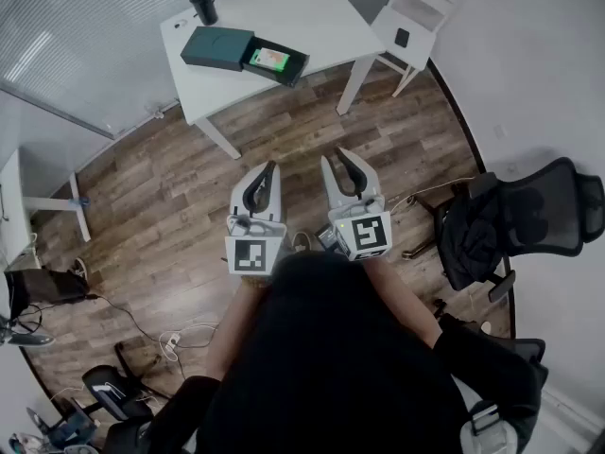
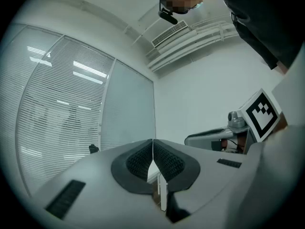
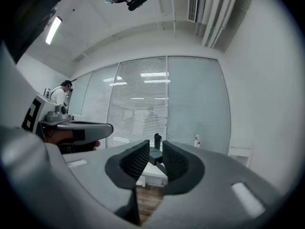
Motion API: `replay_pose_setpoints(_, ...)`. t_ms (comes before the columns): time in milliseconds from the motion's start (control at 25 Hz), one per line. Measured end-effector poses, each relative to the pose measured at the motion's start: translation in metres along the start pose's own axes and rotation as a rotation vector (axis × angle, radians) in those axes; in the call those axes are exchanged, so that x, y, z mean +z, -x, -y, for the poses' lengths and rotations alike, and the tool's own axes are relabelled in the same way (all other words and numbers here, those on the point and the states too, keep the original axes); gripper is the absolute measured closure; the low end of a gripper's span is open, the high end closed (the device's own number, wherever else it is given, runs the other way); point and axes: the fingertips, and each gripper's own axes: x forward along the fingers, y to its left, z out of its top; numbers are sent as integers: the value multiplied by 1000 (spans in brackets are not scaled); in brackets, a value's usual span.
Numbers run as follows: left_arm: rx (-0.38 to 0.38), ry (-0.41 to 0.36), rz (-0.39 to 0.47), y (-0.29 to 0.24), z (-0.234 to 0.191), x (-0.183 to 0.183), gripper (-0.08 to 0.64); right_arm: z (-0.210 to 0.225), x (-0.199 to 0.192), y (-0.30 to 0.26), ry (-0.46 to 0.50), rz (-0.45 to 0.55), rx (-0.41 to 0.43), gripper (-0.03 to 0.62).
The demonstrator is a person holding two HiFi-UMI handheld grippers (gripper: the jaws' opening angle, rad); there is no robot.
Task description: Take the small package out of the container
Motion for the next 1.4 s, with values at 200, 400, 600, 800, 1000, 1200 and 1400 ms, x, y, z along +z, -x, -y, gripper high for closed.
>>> replay_pose_setpoints(200,5,6,11,-8,-5,4,555,1,-1,-9,-18,2,26,514)
replay_pose_setpoints(400,-5,-3,-6,-19,-7,-2,555,5,-5,-18,-23,-9,39,514)
replay_pose_setpoints(600,2,22,3,-36,-18,-1,555,14,-10,-33,-38,-31,37,514)
replay_pose_setpoints(800,-9,22,-18,-55,-21,-2,555,25,-11,-48,-40,-48,43,514)
replay_pose_setpoints(1000,-1,18,-33,-66,-33,-3,555,28,-12,-67,-41,-53,64,514)
replay_pose_setpoints(1200,12,9,-30,-79,-48,-2,555,31,-14,-86,-46,-62,83,514)
replay_pose_setpoints(1400,22,15,-38,-85,-63,-5,555,30,-15,-104,-38,-68,101,514)
